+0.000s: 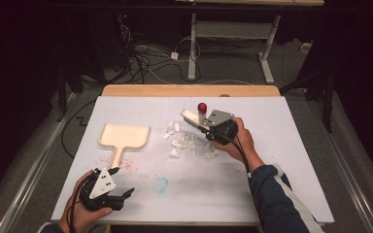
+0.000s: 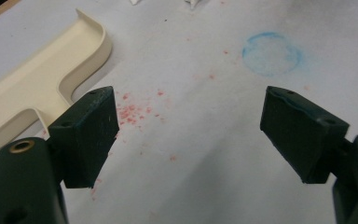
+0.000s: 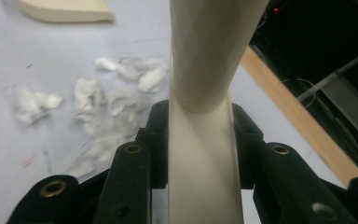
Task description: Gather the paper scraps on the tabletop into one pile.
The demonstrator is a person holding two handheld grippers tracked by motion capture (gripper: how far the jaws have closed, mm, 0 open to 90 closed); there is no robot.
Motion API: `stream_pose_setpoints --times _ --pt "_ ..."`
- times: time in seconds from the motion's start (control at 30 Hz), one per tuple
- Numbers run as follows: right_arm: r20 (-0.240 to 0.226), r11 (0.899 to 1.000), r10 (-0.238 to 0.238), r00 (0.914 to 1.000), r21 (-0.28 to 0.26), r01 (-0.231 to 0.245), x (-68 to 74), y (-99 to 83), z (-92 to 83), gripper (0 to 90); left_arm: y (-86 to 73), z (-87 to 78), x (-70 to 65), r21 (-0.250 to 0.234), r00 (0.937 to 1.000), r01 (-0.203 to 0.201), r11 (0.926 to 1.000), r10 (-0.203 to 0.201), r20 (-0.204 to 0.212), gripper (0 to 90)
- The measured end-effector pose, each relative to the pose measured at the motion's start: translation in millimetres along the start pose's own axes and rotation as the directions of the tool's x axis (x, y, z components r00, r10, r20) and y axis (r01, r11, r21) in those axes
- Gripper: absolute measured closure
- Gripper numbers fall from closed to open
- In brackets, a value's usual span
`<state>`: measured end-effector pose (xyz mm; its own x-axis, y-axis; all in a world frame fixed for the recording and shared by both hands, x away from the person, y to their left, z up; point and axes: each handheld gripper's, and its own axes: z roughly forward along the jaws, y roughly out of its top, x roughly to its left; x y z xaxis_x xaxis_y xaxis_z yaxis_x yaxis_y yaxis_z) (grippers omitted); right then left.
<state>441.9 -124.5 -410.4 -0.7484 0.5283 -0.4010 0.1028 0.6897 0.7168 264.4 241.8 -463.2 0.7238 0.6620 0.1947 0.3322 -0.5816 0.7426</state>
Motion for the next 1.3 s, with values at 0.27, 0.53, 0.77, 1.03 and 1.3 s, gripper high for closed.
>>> stream_pose_setpoints --times 0.27,0.53,0.77,1.03,1.3 --pt "0.032 1.000 0.001 0.9995 0.004 -0.001 -11.2 21.5 30.5 67.7 -0.5 0.2 2.4 -0.010 0.9998 0.014 0.9999 -0.014 -0.011 18.6" --pt "0.040 0.997 -0.065 0.9971 0.045 0.063 -2.0 31.1 77.3 67.7 -0.8 2.9 3.5 -0.012 1.0000 -0.005 0.9999 0.005 -0.001 18.6" --pt "0.011 0.998 -0.045 0.9989 0.037 0.044 7.2 32.2 89.5 67.7 -1.2 4.9 3.1 -0.007 0.9995 0.010 0.9999 -0.010 0.030 18.6" --pt "-0.051 0.996 -0.090 0.9947 0.020 0.091 26.6 34.6 91.3 67.6 -1.1 6.0 1.6 0.001 0.9991 0.000 1.0000 0.000 0.042 18.6" --pt "-0.159 0.985 -0.174 0.9719 -0.025 0.172 38.2 16.4 71.4 66.7 -1.2 6.4 1.0 0.010 0.9990 0.002 1.0000 -0.002 0.044 18.6"
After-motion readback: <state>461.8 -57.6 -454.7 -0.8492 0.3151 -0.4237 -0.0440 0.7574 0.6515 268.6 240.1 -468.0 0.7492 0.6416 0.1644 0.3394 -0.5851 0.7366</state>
